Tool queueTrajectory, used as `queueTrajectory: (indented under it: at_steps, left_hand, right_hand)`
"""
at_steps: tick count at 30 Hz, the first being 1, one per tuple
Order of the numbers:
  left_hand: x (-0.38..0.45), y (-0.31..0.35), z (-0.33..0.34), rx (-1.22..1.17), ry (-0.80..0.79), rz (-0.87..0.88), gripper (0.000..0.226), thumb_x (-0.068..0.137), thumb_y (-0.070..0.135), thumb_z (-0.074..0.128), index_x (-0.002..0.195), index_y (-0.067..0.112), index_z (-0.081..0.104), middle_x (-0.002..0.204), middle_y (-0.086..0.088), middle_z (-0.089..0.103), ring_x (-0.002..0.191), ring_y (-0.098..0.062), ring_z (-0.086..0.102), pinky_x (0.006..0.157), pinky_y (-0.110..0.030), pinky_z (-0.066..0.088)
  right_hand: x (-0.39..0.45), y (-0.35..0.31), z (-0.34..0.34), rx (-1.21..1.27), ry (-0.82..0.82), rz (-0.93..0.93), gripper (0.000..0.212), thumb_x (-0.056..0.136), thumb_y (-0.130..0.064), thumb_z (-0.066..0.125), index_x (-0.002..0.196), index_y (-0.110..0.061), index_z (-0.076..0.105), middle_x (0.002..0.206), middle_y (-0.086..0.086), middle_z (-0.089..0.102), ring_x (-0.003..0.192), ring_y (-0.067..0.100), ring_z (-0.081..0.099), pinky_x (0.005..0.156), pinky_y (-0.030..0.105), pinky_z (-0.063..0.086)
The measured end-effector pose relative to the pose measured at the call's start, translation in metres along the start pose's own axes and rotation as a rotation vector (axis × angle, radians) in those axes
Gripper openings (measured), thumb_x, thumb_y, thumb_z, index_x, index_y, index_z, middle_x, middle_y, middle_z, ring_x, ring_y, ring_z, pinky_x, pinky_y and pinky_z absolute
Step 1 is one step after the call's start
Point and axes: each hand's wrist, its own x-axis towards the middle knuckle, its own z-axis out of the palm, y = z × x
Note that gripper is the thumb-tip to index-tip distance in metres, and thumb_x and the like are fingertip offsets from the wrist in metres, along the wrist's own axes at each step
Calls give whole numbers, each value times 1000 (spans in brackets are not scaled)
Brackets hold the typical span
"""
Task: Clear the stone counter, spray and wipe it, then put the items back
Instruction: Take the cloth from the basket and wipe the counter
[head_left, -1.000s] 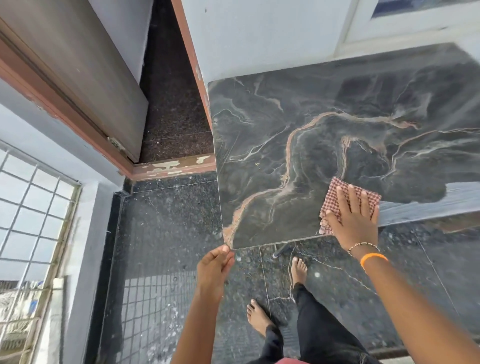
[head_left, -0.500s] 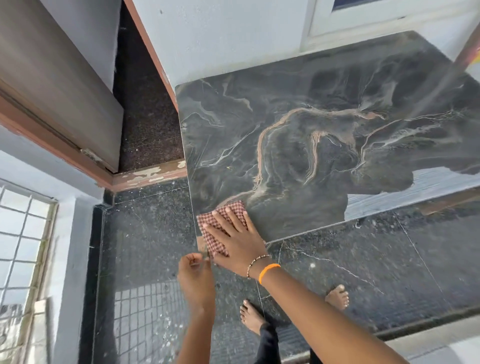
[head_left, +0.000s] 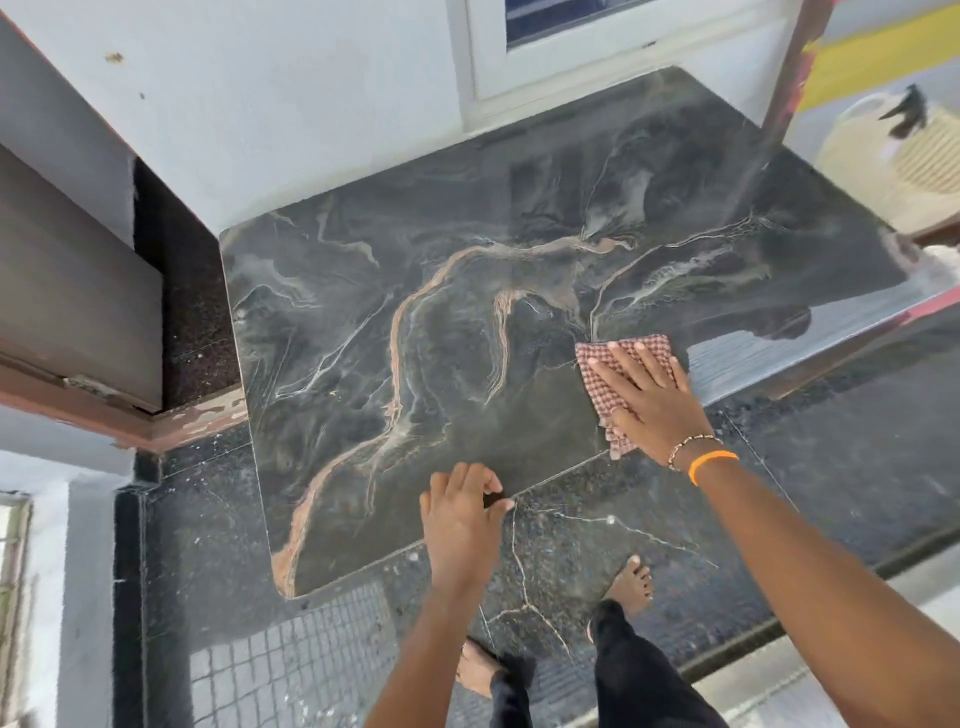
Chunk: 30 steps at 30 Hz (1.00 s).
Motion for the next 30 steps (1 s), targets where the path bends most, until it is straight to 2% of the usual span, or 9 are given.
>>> queueTrajectory:
  at_steps: [3, 6, 10, 12, 15, 18, 21, 26, 30]
  left_hand:
    - [8, 19, 10, 19, -19, 14, 23, 69, 25, 77, 81, 23, 58, 87, 10, 61, 84, -19, 50, 72, -28, 26]
    - [9, 28, 16, 27, -20, -29, 22, 69, 21, 77, 80, 22, 57, 86, 11, 61, 84, -17, 47, 73, -27, 24]
    - [8, 25, 17, -4, 10, -111, 29, 64, 20, 80, 83, 21, 57, 87, 11, 58, 82, -14, 40, 75, -28, 22]
    - [10, 27, 16, 20, -23, -136, 37, 64, 26, 79, 94, 23, 57, 97, 10, 55, 90, -16, 41, 80, -30, 24]
    - [11, 40, 18, 87, -68, -183, 61, 65, 33, 78, 119, 24, 50, 114, 3, 48, 104, -22, 40, 90, -40, 30]
    - [8, 54, 27, 121, -69, -183, 83, 61, 34, 82, 132, 22, 42, 122, -4, 45, 109, -28, 39, 93, -47, 32]
    - [11, 73, 39, 104, -104, -161, 91, 64, 34, 80, 140, 25, 30, 130, -2, 40, 116, -26, 34, 99, -46, 27]
    - [31, 125, 63, 90, -135, 26, 90, 72, 36, 74, 144, 26, 20, 132, 3, 38, 119, -21, 31, 102, -41, 24]
    - [48, 166, 85, 163, -148, 165, 93, 70, 34, 76, 144, 22, 22, 124, 1, 47, 114, -24, 41, 101, -45, 31]
  right_hand:
    - [6, 48, -10, 13, 15, 130, 77, 70, -51, -4, 146, -41, 3, 159, -10, 0, 147, 20, -2, 117, 48, -3]
    - [6, 66, -12, 82, 83, 313, 74, 75, -49, 5, 147, -35, 14, 159, -3, 10, 146, 25, 6, 117, 52, 3]
    - [-5, 5, 1, 282, 171, 594, 69, 81, -42, 20, 147, -23, 25, 158, 9, 15, 144, 37, 7, 113, 61, 0]
    - [-14, -43, 9, 298, 169, 530, 70, 80, -46, 19, 145, -20, 29, 156, 12, 19, 143, 40, 10, 111, 63, -1]
    - [-25, -86, 19, 196, 166, 196, 63, 82, -53, 32, 138, -25, 41, 150, 7, 36, 139, 39, 27, 110, 62, 8]
    - [-27, -70, 21, 97, 145, -169, 59, 77, -55, 42, 131, -32, 46, 146, 0, 42, 135, 31, 38, 104, 59, 35]
    - [-23, -23, 19, 22, 130, -367, 61, 74, -52, 44, 132, -36, 42, 149, -4, 38, 137, 25, 37, 111, 52, 30]
    - [-7, 78, 0, -39, 96, -259, 62, 77, -48, 37, 137, -35, 40, 151, -4, 34, 140, 26, 31, 114, 51, 18]
    - [11, 162, -21, 34, 50, -29, 64, 78, -45, 24, 139, -34, 36, 155, -5, 25, 144, 24, 19, 115, 53, 13]
